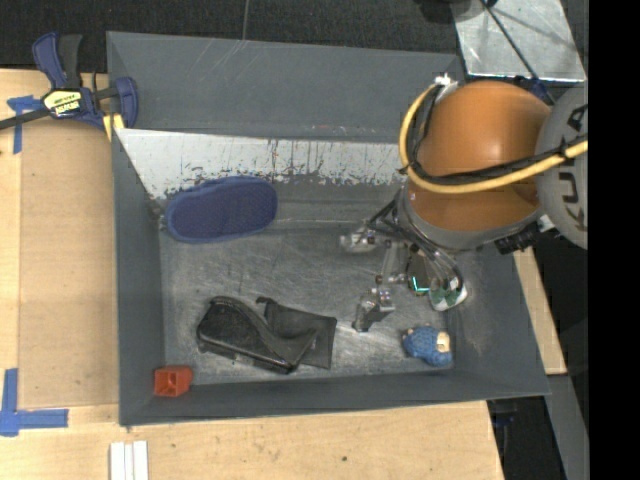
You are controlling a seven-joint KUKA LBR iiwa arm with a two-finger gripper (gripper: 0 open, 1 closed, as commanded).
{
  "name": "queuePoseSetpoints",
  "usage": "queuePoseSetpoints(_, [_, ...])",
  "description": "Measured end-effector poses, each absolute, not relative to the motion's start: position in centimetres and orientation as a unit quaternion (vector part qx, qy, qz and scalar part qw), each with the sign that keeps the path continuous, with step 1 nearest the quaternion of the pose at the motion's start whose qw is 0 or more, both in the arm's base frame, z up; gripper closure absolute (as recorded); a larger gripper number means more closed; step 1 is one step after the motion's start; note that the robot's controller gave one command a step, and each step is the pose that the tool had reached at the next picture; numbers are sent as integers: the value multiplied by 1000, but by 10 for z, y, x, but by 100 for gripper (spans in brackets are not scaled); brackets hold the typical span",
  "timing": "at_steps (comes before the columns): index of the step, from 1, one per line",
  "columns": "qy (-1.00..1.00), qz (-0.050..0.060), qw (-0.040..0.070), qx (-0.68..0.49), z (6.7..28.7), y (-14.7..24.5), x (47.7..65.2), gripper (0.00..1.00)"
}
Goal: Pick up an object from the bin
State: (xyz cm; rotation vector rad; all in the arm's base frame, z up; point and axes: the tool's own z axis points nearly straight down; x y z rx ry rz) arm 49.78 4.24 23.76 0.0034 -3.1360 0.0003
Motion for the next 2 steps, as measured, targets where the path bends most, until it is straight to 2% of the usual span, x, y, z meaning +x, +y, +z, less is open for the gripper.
queuePoseSetpoints(1, [-994, 0, 3, 113, 87, 83, 484, 0])
queuePoseSetpoints(2, [-982, 1, -5, 189, 75, 86, 489, 0])
